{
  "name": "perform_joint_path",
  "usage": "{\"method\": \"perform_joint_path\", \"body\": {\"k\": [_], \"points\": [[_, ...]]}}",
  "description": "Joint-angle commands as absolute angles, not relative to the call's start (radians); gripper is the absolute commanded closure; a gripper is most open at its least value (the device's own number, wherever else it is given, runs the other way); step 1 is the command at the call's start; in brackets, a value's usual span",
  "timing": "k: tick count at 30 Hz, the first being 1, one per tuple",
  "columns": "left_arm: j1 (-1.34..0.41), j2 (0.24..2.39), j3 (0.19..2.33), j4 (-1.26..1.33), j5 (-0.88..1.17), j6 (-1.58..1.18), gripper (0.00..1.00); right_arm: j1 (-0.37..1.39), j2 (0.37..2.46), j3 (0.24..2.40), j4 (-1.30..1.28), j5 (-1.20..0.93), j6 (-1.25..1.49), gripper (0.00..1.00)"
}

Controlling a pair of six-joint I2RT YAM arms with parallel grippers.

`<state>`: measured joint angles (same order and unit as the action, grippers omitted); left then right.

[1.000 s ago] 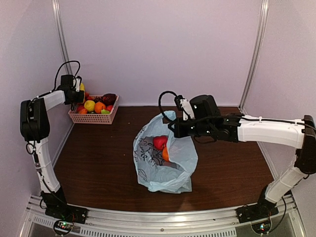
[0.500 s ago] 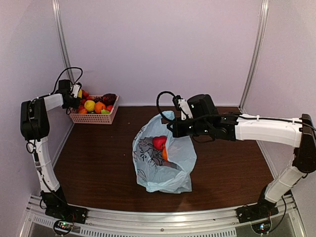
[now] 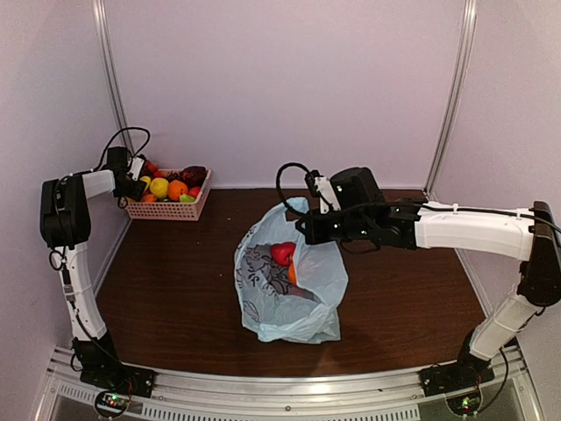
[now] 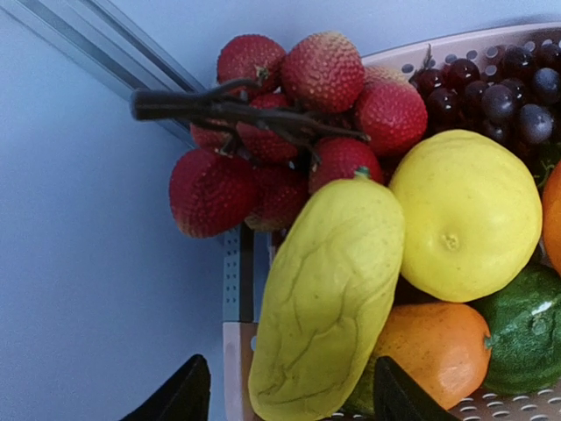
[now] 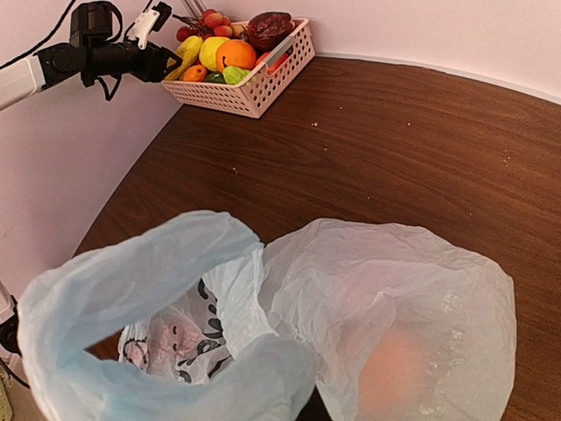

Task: Untie the knot of the plastic bag and take out the fruit
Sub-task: Place the fake fruit in the bin, then reach into the gripper of the takeout bag.

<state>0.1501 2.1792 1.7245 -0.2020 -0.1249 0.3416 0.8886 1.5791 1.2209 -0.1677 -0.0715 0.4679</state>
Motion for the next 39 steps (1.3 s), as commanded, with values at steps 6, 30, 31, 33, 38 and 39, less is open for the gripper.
{"method": "perform_joint_path", "body": {"k": [6,30,31,33,38,39], "points": [[0.159,2.113,1.710,-0.182,-0.119,0.233,0.26,0.896,1.573,1.242,-0.174,-0.061,0.471,0.98],[0.030,1.169,0.968,-0.151,0.208,-0.438,0.12,0.898,1.505,1.198,-0.180,-0.141,0.380,0.99],[0.007,1.141,0.964,-0.169,0.235,-0.447,0.12,0.898,1.501,1.200,-0.189,-0.138,0.369,0.99],[-0.063,1.086,0.952,-0.207,0.299,-0.482,0.13,0.898,1.492,1.206,-0.206,-0.132,0.357,0.99],[-0.268,0.955,0.872,-0.274,0.325,-0.613,0.15,0.897,1.474,1.204,-0.216,-0.122,0.351,0.99],[-0.318,0.934,0.851,-0.273,0.313,-0.648,0.16,0.897,1.474,1.203,-0.215,-0.124,0.353,0.99]]}}
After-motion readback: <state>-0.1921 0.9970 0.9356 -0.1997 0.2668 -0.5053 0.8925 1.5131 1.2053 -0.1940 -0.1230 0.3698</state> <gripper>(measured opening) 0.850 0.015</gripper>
